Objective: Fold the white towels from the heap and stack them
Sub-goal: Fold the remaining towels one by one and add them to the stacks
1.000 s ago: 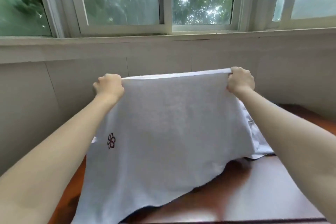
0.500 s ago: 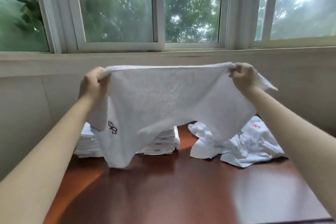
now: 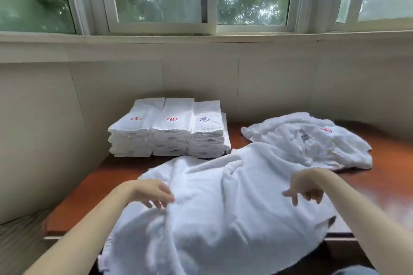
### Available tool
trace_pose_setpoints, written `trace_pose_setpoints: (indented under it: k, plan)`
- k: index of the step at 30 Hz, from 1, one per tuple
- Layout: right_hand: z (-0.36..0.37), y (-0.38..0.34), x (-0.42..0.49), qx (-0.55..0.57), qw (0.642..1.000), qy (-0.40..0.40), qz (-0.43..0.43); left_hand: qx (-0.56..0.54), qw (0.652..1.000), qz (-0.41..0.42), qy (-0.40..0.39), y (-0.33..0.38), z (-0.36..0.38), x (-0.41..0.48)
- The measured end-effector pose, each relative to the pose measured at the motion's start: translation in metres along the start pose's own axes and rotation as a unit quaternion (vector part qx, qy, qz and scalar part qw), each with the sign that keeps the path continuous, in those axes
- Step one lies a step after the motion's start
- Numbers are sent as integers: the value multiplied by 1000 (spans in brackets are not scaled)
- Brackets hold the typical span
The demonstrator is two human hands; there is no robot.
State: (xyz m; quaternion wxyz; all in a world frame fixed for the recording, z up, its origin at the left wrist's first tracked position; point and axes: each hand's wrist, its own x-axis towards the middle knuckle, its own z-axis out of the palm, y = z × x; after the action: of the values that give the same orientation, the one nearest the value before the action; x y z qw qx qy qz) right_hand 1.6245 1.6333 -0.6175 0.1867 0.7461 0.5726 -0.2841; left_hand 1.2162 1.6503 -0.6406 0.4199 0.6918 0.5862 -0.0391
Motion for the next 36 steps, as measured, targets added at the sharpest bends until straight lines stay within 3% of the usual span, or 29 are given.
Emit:
trace_pose_setpoints:
  k: [2,5,12,15,17,18,20,22,24,25,31,36]
  plan:
    - [4,-16,6,6,989,143,-47,4,991,17,130,-1,14,13]
    - [21,-35,20,-77,954,261,-126,114,971,-26,209,-6,31,34]
    - [46,-34,46,-179,969,168,8,111,936,-157,293,-17,40,63]
    - [35,-38,39,-161,986,21,49,126,927,-194,296,-19,32,63]
    - [36,-35,36,-70,988,-111,80,126,920,-217,302,-20,27,66]
    - [39,-29,35,-19,989,-122,81,128,915,-232,304,-21,25,68]
    - [47,-9,43,67,998,-10,15,132,900,-271,314,-22,23,72]
    - [54,13,56,153,967,201,-36,134,884,-310,323,-23,21,76]
    - [57,28,70,124,927,355,-6,139,870,-332,336,-25,20,82]
    - [59,31,76,96,921,378,17,139,865,-339,343,-26,21,86]
    - [66,24,105,82,966,241,42,106,864,-309,384,-34,25,98]
    - [47,20,105,42,955,295,0,157,891,-88,417,-32,24,110]
